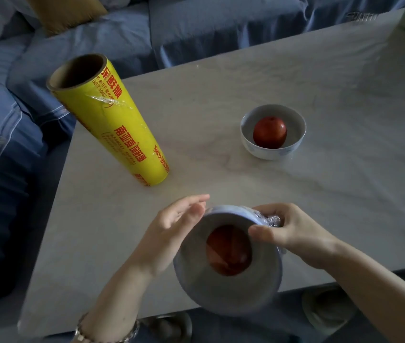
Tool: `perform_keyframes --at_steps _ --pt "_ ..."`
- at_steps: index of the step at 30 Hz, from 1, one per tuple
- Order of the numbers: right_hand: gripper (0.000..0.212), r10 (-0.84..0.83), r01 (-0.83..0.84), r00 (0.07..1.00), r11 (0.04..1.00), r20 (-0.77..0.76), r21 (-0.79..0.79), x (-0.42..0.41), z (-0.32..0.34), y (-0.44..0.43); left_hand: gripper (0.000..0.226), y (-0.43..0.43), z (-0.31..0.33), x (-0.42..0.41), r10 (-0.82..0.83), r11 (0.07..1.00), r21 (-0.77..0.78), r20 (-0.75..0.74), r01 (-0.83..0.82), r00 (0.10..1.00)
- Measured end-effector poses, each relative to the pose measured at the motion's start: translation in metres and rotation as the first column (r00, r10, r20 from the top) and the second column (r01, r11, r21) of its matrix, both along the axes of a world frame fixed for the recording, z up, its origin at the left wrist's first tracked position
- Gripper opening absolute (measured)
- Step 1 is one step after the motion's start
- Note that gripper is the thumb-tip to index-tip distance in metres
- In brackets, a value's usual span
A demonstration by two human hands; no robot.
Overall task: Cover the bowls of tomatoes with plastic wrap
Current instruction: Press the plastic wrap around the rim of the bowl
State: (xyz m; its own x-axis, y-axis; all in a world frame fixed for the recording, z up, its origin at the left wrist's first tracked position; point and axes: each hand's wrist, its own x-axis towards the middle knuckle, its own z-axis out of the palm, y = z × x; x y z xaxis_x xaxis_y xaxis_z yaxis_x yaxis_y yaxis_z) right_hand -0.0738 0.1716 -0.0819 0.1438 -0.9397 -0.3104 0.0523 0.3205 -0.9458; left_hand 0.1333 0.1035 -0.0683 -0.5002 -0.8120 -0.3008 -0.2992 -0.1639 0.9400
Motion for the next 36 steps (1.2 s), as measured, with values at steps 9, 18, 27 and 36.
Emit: perform_keyframes --at_steps 9,18,27,36 --pt "0.047 0.017 -0.016 0.993 1.000 -0.115 0.007 -0.001 0.013 -0.014 0.048 0.005 -0.002 -0.014 0.120 0.987 -0.113 0.032 -0.115 0.992" --pt "0.013 0.078 -0.061 0.955 0.996 -0.286 0.070 -0.012 0.024 -0.024 0.028 0.013 -0.005 -0.009 0.231 0.961 -0.158 -0.003 -0.228 0.973" --pt "0.026 -0.192 0.179 0.980 0.967 0.055 0.183 -0.012 0.027 -0.033 0.038 0.020 -0.011 -0.004 0.221 0.960 -0.165 -0.059 -0.228 0.973" --pt "0.039 0.112 -0.105 0.994 0.949 -0.006 0.299 -0.017 0.025 -0.035 0.031 0.020 -0.010 0.001 0.194 0.969 -0.149 -0.041 -0.198 0.980"
